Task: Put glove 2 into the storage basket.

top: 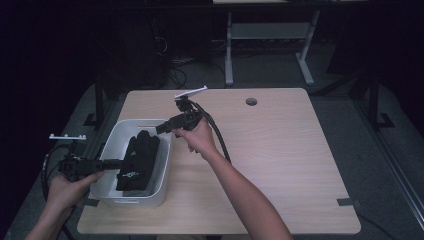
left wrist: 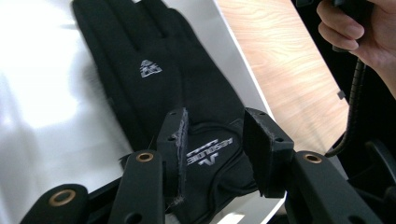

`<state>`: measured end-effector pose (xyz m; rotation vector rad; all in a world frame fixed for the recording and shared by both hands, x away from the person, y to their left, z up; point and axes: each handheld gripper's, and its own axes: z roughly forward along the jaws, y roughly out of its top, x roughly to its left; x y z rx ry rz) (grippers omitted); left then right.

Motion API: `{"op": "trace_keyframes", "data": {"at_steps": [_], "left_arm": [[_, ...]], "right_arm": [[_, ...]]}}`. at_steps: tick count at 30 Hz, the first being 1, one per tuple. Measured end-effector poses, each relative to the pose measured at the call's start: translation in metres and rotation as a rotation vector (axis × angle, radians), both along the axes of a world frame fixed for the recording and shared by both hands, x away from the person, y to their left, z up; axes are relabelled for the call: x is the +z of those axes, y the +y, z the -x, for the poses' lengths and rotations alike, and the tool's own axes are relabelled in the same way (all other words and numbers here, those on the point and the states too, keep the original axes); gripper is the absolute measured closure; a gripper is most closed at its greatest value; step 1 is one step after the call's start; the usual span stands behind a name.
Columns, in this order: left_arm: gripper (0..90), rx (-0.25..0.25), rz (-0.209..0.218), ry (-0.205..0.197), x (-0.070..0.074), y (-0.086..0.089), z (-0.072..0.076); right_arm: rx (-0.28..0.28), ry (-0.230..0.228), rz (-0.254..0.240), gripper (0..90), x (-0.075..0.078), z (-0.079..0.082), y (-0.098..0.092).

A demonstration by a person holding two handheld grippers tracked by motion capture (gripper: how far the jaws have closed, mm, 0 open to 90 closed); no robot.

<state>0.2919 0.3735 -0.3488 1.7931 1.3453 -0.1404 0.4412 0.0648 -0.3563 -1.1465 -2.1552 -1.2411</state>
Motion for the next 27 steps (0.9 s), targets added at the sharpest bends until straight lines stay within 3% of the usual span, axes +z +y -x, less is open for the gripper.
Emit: {"op": "trace_keyframes", "data": {"at_steps": [15, 18, 27], "left_arm": [[56.6, -0.044, 0.005, -0.027, 0.013, -0.029, -0.012], [54.1, -0.056, 0.023, -0.032, 0.015, -0.034, -0.014], [47.5, -0.068, 0.018, -0.047, 0.018, -0.05, -0.018]], "right_arm": [[-0.038, -0.026, -0.013, 51.1, 0.016, 0.0, -0.037], [-0.044, -0.03, -0.014, 50.2, 0.018, 0.0, -0.043], [-0.065, -0.037, -0.02, 49.1, 0.024, 0.001, -0.063]]}}
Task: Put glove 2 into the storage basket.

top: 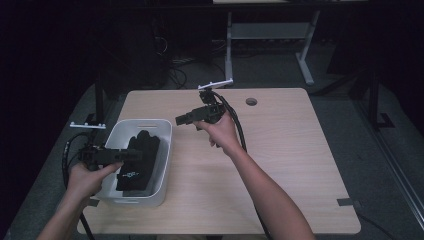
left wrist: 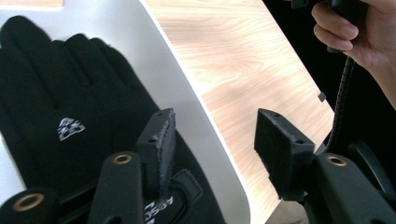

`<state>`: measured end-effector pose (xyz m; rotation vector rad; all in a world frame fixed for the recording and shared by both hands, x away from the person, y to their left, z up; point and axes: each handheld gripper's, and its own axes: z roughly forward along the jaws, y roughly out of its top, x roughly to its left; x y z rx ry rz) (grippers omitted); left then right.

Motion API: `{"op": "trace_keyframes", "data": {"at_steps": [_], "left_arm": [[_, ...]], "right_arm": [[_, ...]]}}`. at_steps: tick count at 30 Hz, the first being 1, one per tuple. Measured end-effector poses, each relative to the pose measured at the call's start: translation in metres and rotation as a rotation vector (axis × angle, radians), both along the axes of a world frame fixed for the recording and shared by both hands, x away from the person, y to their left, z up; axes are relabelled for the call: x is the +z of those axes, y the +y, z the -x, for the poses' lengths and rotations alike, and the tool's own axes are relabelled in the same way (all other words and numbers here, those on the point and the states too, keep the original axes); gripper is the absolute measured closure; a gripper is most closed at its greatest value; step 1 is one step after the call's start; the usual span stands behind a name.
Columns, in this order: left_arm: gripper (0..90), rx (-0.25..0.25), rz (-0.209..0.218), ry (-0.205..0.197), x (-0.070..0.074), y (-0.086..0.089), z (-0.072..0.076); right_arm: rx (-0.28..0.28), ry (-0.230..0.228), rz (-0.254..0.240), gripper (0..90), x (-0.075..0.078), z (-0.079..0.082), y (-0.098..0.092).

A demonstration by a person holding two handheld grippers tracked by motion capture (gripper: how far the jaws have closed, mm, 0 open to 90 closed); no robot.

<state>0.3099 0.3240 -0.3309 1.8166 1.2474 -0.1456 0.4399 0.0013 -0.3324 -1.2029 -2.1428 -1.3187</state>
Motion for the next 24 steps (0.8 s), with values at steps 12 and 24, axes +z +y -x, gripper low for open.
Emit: {"op": "trace_keyframes", "data": {"at_steps": [12, 24], "left_arm": [[39.2, -0.04, -0.014, -0.016, 0.003, -0.022, -0.002], [29.8, -0.068, -0.002, -0.031, 0.006, -0.039, -0.003]], "right_arm": [[-0.027, -0.008, -0.008, 47.2, 0.002, 0.004, -0.025], [-0.063, -0.011, -0.031, 45.9, 0.004, 0.008, -0.053]]}}
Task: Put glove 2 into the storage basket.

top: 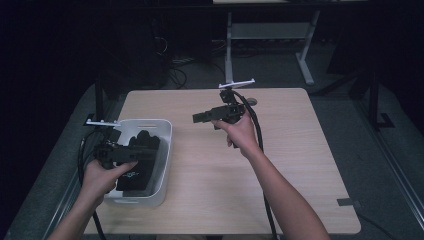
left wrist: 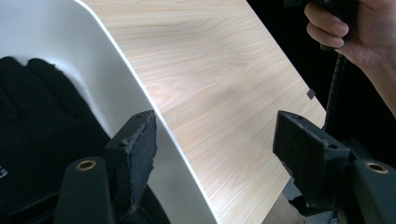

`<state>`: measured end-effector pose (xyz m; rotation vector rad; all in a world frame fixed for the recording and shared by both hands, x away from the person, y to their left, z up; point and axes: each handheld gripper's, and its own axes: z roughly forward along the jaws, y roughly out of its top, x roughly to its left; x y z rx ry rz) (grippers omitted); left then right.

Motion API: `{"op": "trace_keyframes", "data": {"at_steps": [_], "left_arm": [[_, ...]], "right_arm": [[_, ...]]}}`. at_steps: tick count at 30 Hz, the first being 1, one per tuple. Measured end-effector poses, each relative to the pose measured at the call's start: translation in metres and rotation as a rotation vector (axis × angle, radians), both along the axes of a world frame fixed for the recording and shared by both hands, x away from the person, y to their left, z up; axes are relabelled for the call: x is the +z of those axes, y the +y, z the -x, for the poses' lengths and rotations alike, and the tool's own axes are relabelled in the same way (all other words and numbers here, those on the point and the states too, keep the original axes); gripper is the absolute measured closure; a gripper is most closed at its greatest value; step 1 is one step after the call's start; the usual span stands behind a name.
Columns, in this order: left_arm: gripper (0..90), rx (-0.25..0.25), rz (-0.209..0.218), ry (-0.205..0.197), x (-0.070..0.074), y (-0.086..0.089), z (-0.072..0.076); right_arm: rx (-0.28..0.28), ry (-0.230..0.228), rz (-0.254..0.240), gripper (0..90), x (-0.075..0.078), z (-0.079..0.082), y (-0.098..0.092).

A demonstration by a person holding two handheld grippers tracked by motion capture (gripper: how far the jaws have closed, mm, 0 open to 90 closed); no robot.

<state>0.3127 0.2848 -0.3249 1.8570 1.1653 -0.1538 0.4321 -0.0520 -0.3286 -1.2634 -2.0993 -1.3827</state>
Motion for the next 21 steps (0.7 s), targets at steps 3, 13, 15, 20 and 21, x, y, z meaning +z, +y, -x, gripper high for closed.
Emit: {"op": "trace_keyframes", "data": {"at_steps": [3, 13, 15, 20, 21], "left_arm": [[29.1, -0.007, 0.0, -0.001, 0.001, -0.005, -0.001], [26.0, -0.032, 0.004, -0.005, 0.002, -0.024, -0.005], [25.2, -0.039, -0.002, -0.005, 0.002, -0.027, -0.005], [24.1, -0.057, -0.002, -0.006, 0.003, -0.037, -0.007], [24.2, -0.058, 0.003, -0.002, 0.003, -0.039, -0.008]], "right_arm": [[-0.008, 0.0, -0.002, 45.8, -0.001, 0.001, -0.007], [-0.029, 0.002, -0.006, 44.9, -0.001, 0.005, -0.032], [-0.034, 0.001, -0.004, 44.8, -0.002, 0.006, -0.036], [-0.054, 0.008, -0.011, 44.6, -0.005, 0.009, -0.05], [-0.058, 0.01, -0.008, 44.3, -0.006, 0.01, -0.054]]}}
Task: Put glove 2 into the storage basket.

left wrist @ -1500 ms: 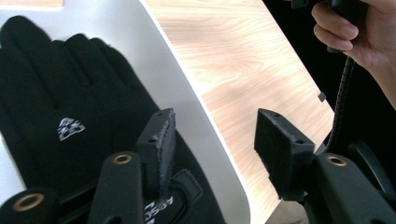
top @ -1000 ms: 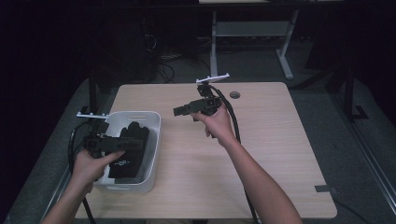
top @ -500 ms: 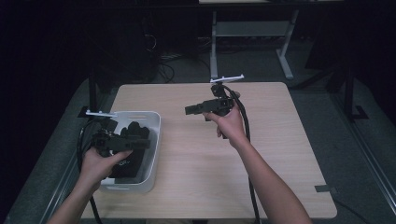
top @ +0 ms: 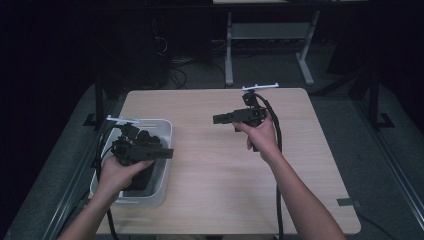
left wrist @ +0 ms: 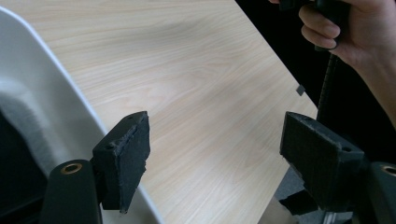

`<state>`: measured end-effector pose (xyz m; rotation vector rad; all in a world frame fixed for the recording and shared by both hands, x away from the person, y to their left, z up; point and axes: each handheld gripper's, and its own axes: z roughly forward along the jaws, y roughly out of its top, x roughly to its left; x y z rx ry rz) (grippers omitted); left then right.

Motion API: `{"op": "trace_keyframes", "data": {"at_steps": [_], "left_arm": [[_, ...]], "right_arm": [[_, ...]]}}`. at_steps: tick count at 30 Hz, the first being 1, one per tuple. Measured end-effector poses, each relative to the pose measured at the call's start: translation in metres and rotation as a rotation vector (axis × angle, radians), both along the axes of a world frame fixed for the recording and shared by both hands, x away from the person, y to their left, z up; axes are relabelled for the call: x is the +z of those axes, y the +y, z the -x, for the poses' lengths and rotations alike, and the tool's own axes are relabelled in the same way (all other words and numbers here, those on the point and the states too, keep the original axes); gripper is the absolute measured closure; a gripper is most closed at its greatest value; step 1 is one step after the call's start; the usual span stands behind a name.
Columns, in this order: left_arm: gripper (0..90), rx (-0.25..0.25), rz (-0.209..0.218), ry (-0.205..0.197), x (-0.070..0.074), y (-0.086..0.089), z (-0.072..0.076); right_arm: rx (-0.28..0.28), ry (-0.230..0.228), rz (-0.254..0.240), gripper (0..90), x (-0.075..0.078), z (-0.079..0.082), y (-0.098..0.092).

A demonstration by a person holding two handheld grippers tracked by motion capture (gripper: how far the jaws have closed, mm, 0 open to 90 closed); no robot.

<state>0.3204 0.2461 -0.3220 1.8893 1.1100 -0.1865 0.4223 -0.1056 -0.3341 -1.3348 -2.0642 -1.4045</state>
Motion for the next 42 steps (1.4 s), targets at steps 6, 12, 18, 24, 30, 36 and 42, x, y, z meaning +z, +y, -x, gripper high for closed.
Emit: {"op": "trace_keyframes", "data": {"at_steps": [6, 12, 18, 24, 30, 36, 42], "left_arm": [[23.0, -0.017, -0.005, -0.009, -0.001, -0.009, -0.001], [22.1, -0.021, -0.001, -0.005, -0.004, -0.018, -0.002], [21.0, -0.033, -0.003, -0.004, -0.005, -0.026, -0.003], [20.3, -0.047, -0.006, -0.003, -0.007, -0.034, -0.004], [20.0, -0.069, -0.009, -0.008, -0.008, -0.043, -0.003], [19.9, -0.089, -0.011, -0.006, -0.011, -0.056, -0.004], [19.9, -0.105, -0.014, -0.004, -0.012, -0.067, -0.004]], "right_arm": [[-0.023, 0.006, 0.002, 44.3, -0.003, 0.003, -0.014], [-0.047, 0.01, 0.0, 44.1, -0.007, 0.007, -0.032], [-0.069, 0.014, -0.002, 43.6, -0.011, 0.011, -0.046], [-0.09, 0.021, -0.01, 43.3, -0.015, 0.015, -0.059], [-0.103, 0.027, -0.008, 43.1, -0.017, 0.019, -0.069], [-0.125, 0.04, -0.024, 43.0, -0.022, 0.026, -0.082], [-0.146, 0.047, -0.031, 43.1, -0.029, 0.03, -0.095]]}}
